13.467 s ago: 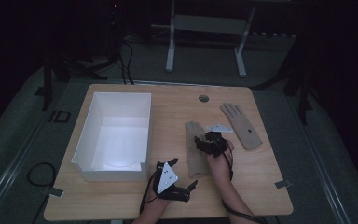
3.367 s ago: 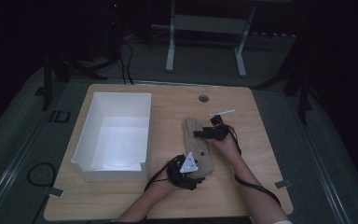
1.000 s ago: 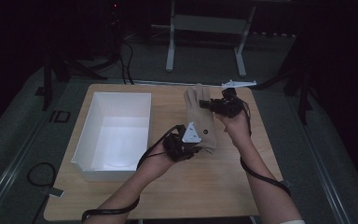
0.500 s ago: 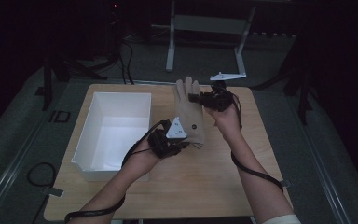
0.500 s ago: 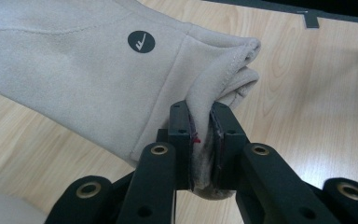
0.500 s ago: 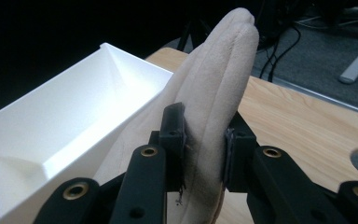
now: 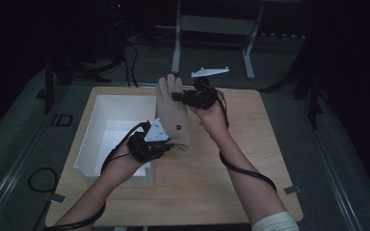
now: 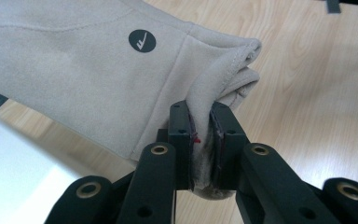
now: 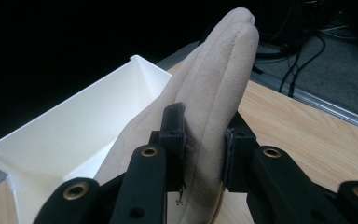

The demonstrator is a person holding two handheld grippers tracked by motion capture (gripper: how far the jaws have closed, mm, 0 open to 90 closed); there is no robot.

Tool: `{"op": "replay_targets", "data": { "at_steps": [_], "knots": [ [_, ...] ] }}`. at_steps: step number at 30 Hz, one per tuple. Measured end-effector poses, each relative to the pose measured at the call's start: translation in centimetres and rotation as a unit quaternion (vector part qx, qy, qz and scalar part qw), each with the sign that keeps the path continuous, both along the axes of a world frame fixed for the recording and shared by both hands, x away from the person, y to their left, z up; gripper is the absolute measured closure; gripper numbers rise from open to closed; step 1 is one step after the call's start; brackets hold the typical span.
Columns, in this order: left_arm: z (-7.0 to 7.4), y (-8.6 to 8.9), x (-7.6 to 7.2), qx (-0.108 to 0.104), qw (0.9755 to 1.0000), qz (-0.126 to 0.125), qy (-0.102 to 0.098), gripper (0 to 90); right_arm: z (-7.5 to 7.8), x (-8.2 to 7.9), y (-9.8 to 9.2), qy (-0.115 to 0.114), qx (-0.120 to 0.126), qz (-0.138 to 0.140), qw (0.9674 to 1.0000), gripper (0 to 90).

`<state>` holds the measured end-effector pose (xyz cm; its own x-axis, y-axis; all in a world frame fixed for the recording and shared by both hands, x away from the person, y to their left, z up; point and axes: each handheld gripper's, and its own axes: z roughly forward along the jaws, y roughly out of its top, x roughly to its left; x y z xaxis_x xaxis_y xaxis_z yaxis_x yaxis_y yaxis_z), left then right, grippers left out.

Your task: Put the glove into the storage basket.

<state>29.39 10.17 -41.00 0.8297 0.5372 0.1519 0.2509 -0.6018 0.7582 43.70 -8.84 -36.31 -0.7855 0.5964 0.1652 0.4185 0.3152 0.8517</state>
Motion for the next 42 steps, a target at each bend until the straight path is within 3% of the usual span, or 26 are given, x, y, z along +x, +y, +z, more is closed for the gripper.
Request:
{"op": "replay_targets", "data": {
  "at_steps": [4, 8, 9, 13, 17, 23, 25, 26, 29, 34, 42],
  "knots": [
    [-0.2, 1.8, -0.3, -0.001, 0.9999, 0.011, 0.002, 81.4, 0.0, -0.3, 2.8, -0.006, -0.002, 0.015, 0.9999, 74.0],
    [-0.6, 3.5, -0.6, 0.003, 0.9997, 0.023, 0.008, 81.4, -0.2, -0.4, 4.3, -0.005, -0.007, 0.022, 0.9997, 74.0],
    [-0.8, 4.4, -0.9, 0.004, 0.9995, 0.031, 0.01, 81.4, -0.5, -0.5, 5.5, -0.004, -0.009, 0.028, 0.9996, 74.0],
    [-1.1, 5.9, -1.3, 0.009, 0.999, 0.042, 0.012, 81.4, -0.9, -0.4, 7.0, 0.004, -0.009, 0.035, 0.9993, 74.1],
    [-1.6, 8.3, -2.0, 0.011, 0.9976, 0.066, 0.017, 81.4, -1.7, -0.2, 9.9, 0.013, -0.012, 0.049, 0.9986, 74.2],
    [-2.6, 10.6, -2.4, 0.012, 0.9956, 0.09, 0.025, 81.4, -2.6, -0.2, 13.0, 0.015, -0.023, 0.065, 0.9975, 74.8],
    [-2.6, 10.6, -2.4, 0.012, 0.9956, 0.09, 0.025, 81.4, -2.7, -0.2, 13.3, 0.016, -0.023, 0.066, 0.9974, 74.8],
    [-3.3, 10.8, -2.3, 0.013, 0.9947, 0.099, 0.027, 81.4, -3.1, -0.1, 13.7, 0.02, -0.023, 0.066, 0.9973, 80.7],
    [-4.0, 10.8, -2.2, 0.015, 0.9946, 0.099, 0.028, 81.4, -3.6, 0.1, 13.9, 0.026, -0.028, 0.066, 0.9971, 80.7],
    [-6.8, 10.2, -1.4, 0.013, 0.9929, 0.11, 0.044, 81.3, -5.8, 0.7, 14.5, 0.038, -0.057, 0.065, 0.9955, 81.8],
    [-8.1, 10.3, -0.9, 0.004, 0.9914, 0.119, 0.055, 81.2, -7.5, 1.6, 15.1, 0.053, -0.068, 0.062, 0.9944, 81.8]
  ]
}}
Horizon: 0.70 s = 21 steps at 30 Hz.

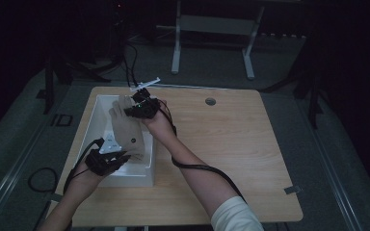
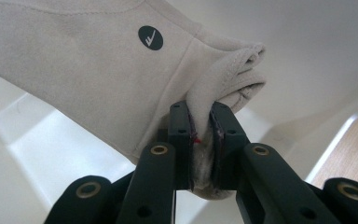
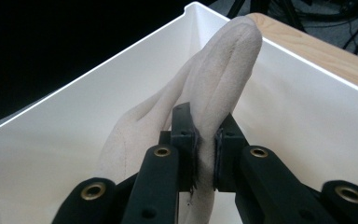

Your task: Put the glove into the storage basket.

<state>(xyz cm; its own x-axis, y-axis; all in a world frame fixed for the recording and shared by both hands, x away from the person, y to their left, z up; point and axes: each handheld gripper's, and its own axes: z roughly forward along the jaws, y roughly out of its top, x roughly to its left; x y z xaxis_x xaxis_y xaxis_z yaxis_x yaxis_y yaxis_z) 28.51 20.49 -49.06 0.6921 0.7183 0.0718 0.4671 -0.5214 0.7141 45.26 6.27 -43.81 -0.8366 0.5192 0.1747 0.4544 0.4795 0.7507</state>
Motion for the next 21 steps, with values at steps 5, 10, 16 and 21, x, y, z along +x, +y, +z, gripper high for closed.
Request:
{"op": "replay_targets", "data": {
  "at_steps": [5, 10, 16, 21],
  "knots": [
    [-0.8, 0.1, 0.6, -0.01, 0.9995, 0.008, 0.029, 78.0, -0.8, 0.6, 0.5, 0.022, -0.026, 0.006, 0.9994, 73.8],
    [-2.3, -1.5, 1.1, 0.025, 0.9966, 0.036, 0.07, 53.2, -1.4, 0.6, 0.7, 0.028, -0.046, 0.005, 0.9985, 52.0],
    [-1.8, -1.0, 1.3, -0.014, 0.9953, 0.068, 0.067, 50.0, -0.7, 0.2, 0.0, 0.021, -0.033, 0.007, 0.9992, 44.8],
    [-0.9, -0.5, 0.8, -0.05, 0.9944, 0.08, 0.048, 39.8, -0.1, -0.4, -0.8, 0.012, -0.023, 0.015, 0.9996, 37.9]
  ]
}}
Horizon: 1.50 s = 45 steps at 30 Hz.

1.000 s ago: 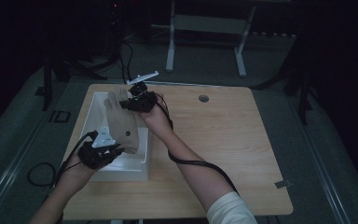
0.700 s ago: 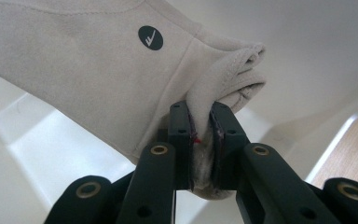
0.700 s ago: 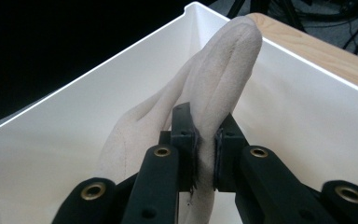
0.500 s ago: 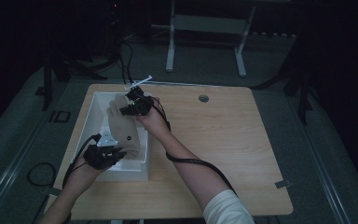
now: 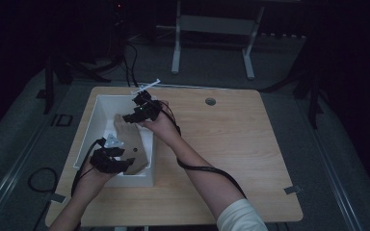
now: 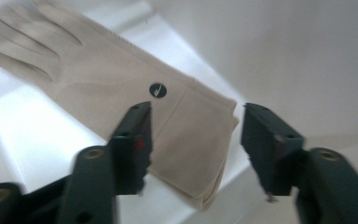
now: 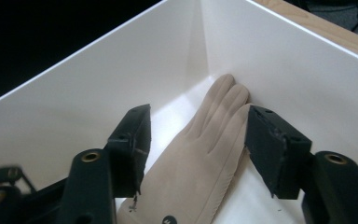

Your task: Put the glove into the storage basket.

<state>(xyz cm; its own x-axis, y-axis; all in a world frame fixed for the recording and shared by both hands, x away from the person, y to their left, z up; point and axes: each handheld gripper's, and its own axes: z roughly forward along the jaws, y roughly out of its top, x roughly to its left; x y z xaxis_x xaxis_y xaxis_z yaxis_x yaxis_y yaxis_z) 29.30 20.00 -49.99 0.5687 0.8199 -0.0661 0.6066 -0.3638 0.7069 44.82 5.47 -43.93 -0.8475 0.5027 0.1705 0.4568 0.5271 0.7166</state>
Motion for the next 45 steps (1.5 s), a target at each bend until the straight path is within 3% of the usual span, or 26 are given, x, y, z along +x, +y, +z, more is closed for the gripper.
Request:
{"op": "replay_targets", "data": {
  "at_steps": [3, 5, 6, 7, 8, 10, 11, 14, 15, 19, 22, 25, 27, 33, 37, 40, 41, 45],
  "knots": [
    [0.5, 0.0, -0.3, -0.012, 0.9999, 0.007, -0.009, 26.7, 0.3, -0.2, -0.5, -0.001, 0.008, 0.0, 1.0, 32.8],
    [1.0, -0.2, -0.4, -0.021, 0.9996, 0.009, -0.016, 26.7, 0.5, -0.3, -0.7, 0.0, 0.013, 0.007, 0.9999, 28.3],
    [1.6, -0.4, -0.6, -0.023, 0.9992, 0.009, -0.032, 14.4, 1.0, -0.7, -1.7, 0.003, 0.03, 0.023, 0.9993, 20.9],
    [1.6, -0.4, -0.6, -0.023, 0.9992, 0.009, -0.032, 14.1, 1.0, -0.7, -1.7, 0.003, 0.03, 0.023, 0.9993, 20.9],
    [2.2, -0.6, -0.7, -0.042, 0.9981, 0.008, -0.045, 14.0, 1.3, -0.9, -2.4, 0.005, 0.042, 0.026, 0.9988, 20.8],
    [2.2, -0.6, -0.7, -0.042, 0.9981, 0.008, -0.045, 12.3, 1.5, -1.1, -2.7, 0.004, 0.045, 0.027, 0.9986, 20.8],
    [3.1, -1.0, -0.7, -0.071, 0.9962, 0.006, -0.051, 6.7, 1.9, -1.3, -3.3, -0.004, 0.044, 0.034, 0.9984, 18.2],
    [3.8, -1.3, -0.8, -0.08, 0.9949, 0.004, -0.062, 4.8, 2.2, -1.5, -4.0, -0.007, 0.046, 0.036, 0.9982, 17.5],
    [4.5, -1.8, -0.9, -0.092, 0.9933, -0.002, -0.069, 4.4, 2.6, -1.8, -4.8, -0.013, 0.047, 0.037, 0.9981, 17.5],
    [5.6, -3.2, -1.3, -0.099, 0.9914, -0.019, -0.085, 4.4, 3.2, -2.5, -6.8, -0.026, 0.049, 0.034, 0.9979, 17.6],
    [6.0, -3.9, -1.5, -0.099, 0.9908, -0.025, -0.089, 4.5, 3.5, -2.7, -7.9, -0.033, 0.053, 0.036, 0.9974, 17.9],
    [6.6, -5.5, -1.7, -0.113, 0.9885, -0.042, -0.092, 4.5, 3.9, -3.1, -10.0, -0.05, 0.047, 0.036, 0.997, 17.9],
    [6.9, -6.4, -1.8, -0.119, 0.987, -0.054, -0.094, 4.5, 4.0, -3.3, -11.1, -0.047, 0.05, 0.036, 0.997, 17.9],
    [7.5, -8.6, -1.9, -0.106, 0.9859, -0.082, -0.1, 4.4, 3.9, -4.1, -13.6, -0.055, 0.047, 0.035, 0.9967, 17.9],
    [7.7, -10.4, -2.0, -0.112, 0.9834, -0.099, -0.102, 4.5, 3.7, -4.9, -15.6, -0.061, 0.044, 0.035, 0.9966, 17.9],
    [7.7, -10.9, -2.0, -0.112, 0.9832, -0.103, -0.101, 4.5, 3.6, -5.0, -16.0, -0.063, 0.042, 0.036, 0.9965, 17.8],
    [7.7, -11.8, -2.0, -0.114, 0.9824, -0.111, -0.097, 4.5, 3.3, -5.4, -17.2, -0.064, 0.041, 0.036, 0.9965, 17.0],
    [7.3, -13.0, -2.0, -0.112, 0.9814, -0.124, -0.095, 4.5, 2.5, -5.8, -18.9, -0.066, 0.034, 0.03, 0.9968, 17.0]
  ]
}}
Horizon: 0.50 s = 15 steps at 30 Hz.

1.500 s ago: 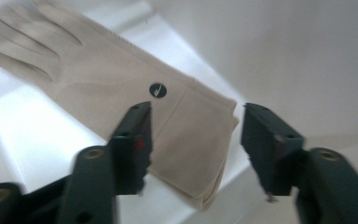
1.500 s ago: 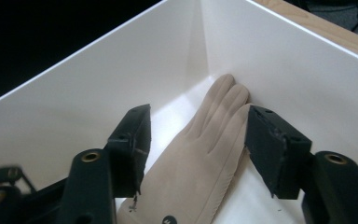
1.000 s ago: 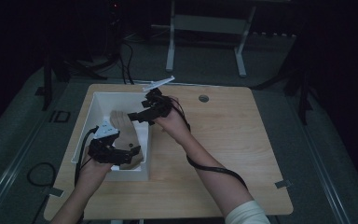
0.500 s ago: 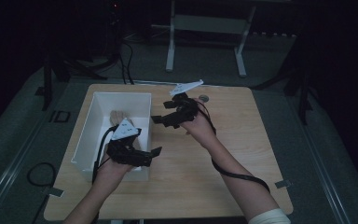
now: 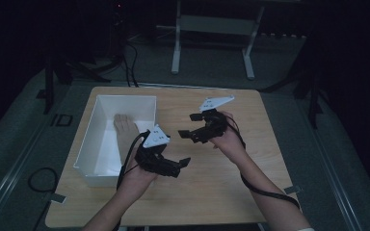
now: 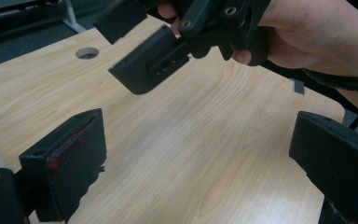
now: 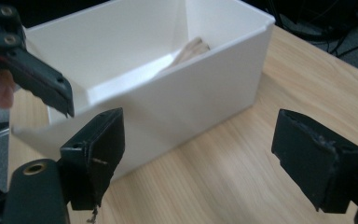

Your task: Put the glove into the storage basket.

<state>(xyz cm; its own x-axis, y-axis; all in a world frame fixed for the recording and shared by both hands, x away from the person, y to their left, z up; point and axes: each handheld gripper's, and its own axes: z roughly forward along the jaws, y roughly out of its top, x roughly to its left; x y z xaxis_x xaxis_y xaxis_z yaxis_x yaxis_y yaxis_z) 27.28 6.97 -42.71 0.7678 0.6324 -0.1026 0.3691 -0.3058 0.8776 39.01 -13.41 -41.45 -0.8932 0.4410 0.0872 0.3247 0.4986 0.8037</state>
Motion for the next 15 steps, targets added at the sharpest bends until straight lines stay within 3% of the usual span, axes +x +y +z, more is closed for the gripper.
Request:
{"op": "replay_targets", "data": {
  "at_steps": [4, 9, 15],
  "knots": [
    [-0.7, -1.2, 0.0, 0.01, 0.9999, -0.013, 0.004, 4.5, -0.9, -0.2, -1.5, 0.001, -0.002, -0.007, 1.0, 16.9],
    [-1.9, -2.6, 0.0, 0.005, 0.9996, -0.027, 0.011, 4.4, -2.2, -0.8, -3.0, -0.011, -0.014, -0.011, 0.9998, 17.0],
    [-3.9, -4.3, 0.1, 0.017, 0.9984, -0.05, 0.022, 4.4, -4.4, -1.3, -4.7, -0.001, -0.022, -0.015, 0.9996, 16.5]
  ]
}}
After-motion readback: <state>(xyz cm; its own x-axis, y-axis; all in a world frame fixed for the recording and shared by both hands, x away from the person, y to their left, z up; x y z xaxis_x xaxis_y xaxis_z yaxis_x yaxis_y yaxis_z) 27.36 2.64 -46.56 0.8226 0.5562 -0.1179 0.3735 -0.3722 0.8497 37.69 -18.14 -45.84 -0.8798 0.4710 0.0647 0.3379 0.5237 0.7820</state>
